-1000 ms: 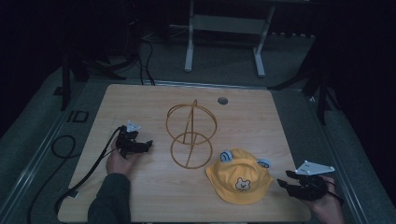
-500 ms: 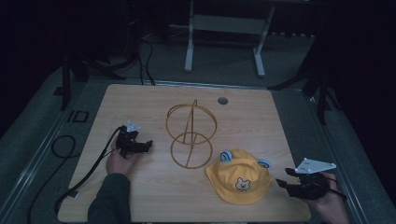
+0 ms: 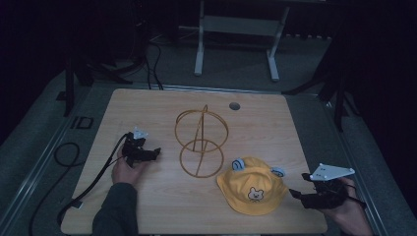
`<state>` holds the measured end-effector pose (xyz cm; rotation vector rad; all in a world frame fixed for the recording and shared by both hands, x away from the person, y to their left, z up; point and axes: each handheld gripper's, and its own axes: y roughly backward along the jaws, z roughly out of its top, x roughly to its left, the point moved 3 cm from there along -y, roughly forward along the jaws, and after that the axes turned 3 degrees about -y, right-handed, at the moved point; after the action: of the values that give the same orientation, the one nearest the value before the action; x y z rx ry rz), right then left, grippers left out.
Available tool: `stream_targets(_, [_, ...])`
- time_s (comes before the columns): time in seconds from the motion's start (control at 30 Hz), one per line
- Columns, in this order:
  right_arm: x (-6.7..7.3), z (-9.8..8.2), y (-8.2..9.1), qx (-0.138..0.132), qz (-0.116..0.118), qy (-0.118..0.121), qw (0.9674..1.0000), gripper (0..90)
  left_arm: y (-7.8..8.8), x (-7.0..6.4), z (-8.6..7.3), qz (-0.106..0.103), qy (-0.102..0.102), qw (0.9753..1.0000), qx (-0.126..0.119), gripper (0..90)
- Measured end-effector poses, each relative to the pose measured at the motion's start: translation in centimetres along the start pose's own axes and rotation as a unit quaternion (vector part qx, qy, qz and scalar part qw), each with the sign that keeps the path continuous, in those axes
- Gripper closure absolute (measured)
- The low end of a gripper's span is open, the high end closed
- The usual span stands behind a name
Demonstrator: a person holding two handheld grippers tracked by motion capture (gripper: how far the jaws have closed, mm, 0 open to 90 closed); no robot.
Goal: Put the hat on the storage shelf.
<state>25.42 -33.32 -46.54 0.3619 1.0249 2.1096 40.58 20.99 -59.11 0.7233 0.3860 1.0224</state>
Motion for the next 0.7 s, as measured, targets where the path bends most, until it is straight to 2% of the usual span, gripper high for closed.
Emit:
stream_targets(0.47, [1.1,2.8,-0.4,0.008,0.022,0.037,0.9990,28.0,0.0,0.0,0.0,-0.002,-0.001,1.0000,0.000,13.9])
stream_targets(0.63, [1.3,3.9,-0.5,0.013,0.023,0.044,0.9987,28.0,0.0,0.0,0.0,-0.002,-0.002,1.0000,0.000,13.9])
stream_targets(0.7, [1.5,4.3,-0.6,0.015,0.024,0.054,0.9981,28.1,0.0,0.0,0.0,-0.003,-0.003,1.0000,0.000,13.9])
